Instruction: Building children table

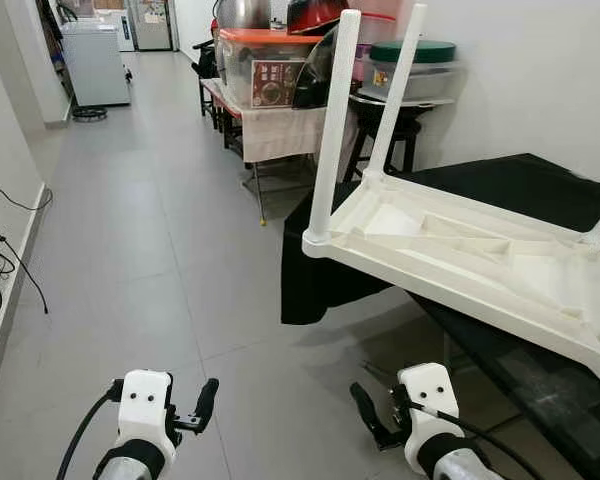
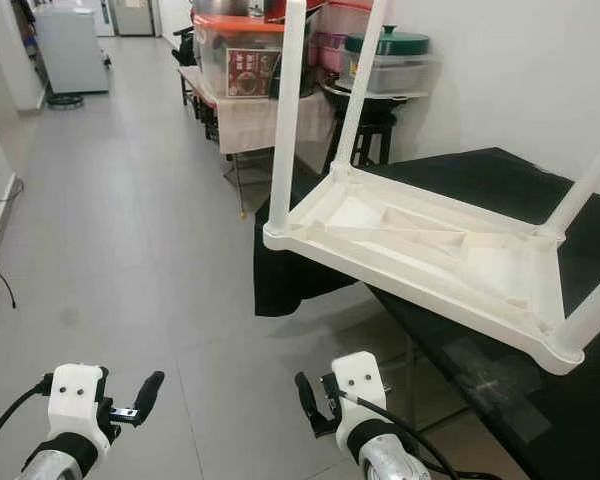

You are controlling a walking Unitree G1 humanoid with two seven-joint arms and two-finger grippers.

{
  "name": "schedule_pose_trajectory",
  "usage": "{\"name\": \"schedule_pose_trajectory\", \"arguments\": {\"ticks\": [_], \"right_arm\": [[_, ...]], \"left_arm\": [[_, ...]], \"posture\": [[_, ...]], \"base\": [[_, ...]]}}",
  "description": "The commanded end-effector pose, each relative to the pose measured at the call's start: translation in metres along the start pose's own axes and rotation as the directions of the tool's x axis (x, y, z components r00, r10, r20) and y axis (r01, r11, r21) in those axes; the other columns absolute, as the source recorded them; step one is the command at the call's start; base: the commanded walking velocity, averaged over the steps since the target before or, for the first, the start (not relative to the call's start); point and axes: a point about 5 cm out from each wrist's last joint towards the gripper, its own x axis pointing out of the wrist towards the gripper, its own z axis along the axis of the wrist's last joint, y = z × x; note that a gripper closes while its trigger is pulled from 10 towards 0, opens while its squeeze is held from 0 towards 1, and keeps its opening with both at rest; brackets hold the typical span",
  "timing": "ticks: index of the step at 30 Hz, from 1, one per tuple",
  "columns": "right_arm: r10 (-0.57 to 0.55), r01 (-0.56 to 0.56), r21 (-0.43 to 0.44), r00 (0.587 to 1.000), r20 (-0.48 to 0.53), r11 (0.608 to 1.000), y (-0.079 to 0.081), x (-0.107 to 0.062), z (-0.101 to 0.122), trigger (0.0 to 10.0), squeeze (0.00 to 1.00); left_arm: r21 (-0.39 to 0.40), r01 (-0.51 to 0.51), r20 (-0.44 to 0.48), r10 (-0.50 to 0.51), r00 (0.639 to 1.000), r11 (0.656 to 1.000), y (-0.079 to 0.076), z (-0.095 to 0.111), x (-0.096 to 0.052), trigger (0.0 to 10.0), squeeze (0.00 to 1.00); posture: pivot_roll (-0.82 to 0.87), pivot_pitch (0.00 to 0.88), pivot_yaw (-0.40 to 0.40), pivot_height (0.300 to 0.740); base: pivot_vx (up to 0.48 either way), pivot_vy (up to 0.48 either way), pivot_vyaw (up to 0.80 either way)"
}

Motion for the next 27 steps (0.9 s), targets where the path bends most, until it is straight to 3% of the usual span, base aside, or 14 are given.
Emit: {"name": "schedule_pose_trajectory", "arguments": {"ticks": [1, 27], "right_arm": [[-0.007, 0.007, -0.005, 1.0, 0.005, 1.0, -0.0023, 0.0011, 0.0021, 10.0, 0.0], [0.001, -0.001, 0.003, 1.0, -0.001, 1.0, -0.0031, 0.0042, 0.0008, 10.0, 0.0]], "left_arm": [[0.016, 0.004, -0.014, -0.004, 1.0, 1.0, -0.0013, -0.003, 0.0017, 10.0, 0.0], [0.005, -0.01, -0.01, 0.01, 1.0, 1.0, -0.001, -0.0038, 0.0048, 10.0, 0.0]], "posture": [[0.0, 0.0, -0.05, 0.74], [-0.01, 0.0, -0.042, 0.74]], "base": [[0.0, 0.0, 0.0], [0.0, 0.0, 0.0]]}}
